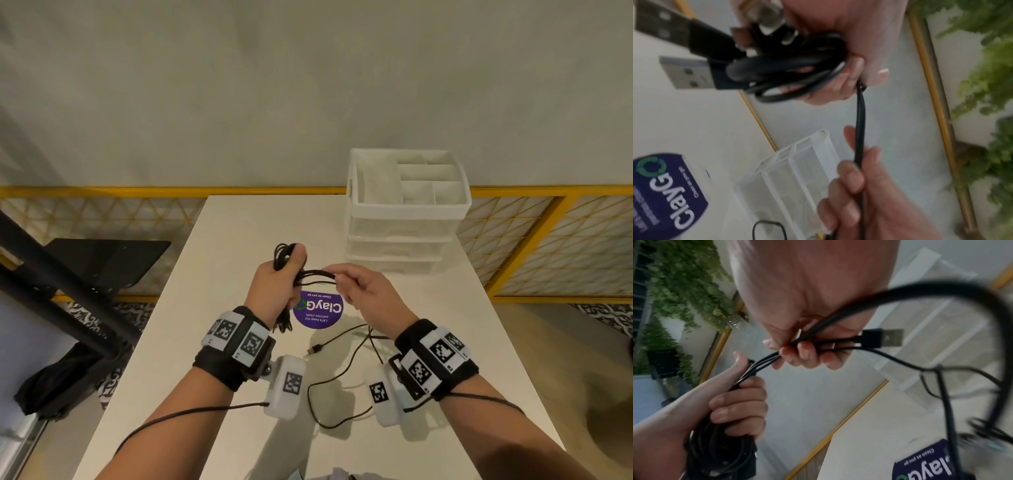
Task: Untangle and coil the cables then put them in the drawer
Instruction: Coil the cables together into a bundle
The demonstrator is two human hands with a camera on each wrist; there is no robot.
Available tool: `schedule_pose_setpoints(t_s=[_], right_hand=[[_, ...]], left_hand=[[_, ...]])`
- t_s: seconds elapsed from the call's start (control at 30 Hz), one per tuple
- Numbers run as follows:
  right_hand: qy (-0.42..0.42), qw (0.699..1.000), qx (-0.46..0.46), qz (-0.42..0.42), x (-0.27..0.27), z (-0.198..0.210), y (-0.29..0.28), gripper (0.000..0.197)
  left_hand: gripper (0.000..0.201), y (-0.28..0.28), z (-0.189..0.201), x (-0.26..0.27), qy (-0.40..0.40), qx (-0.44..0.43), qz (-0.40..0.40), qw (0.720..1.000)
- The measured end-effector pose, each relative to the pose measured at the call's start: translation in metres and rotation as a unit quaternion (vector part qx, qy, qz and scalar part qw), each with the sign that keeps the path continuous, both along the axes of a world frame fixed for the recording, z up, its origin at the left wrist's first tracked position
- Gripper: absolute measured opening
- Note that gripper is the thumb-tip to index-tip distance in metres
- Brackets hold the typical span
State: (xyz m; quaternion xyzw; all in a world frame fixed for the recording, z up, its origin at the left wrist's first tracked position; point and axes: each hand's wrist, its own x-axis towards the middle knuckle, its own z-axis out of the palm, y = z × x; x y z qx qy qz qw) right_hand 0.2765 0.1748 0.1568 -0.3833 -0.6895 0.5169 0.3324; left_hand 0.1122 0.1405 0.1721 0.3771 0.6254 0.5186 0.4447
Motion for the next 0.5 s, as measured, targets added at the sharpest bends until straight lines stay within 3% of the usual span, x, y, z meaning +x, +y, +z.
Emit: schedule_pose_setpoints(t_s=[0.13, 0.3, 0.4, 0.5], right_hand=[[0.013, 0.999, -0.036, -0.032, 0.000, -0.009, -0.001, 0.022], [0.076, 0.989, -0.099, -0.077, -0.004, -0.003, -0.002, 0.023], [0.163, 0.977, -0.122, -0.064, -0.007, 0.005, -0.003, 0.019], [0.206, 0.969, -0.124, -0.053, -0.007, 0.012, -0.003, 0.016]], left_hand=[[0.048, 0.001, -0.004, -0.001, -0.070, -0.003, 0.014, 0.997], [0.040, -0.004, -0.008, 0.014, -0.060, 0.005, -0.015, 0.998], [0.030, -0.005, -0.014, 0.020, -0.050, 0.007, -0.007, 0.999], [0.020, -0.009, -0.015, 0.028, -0.033, 0.007, -0.047, 0.998]])
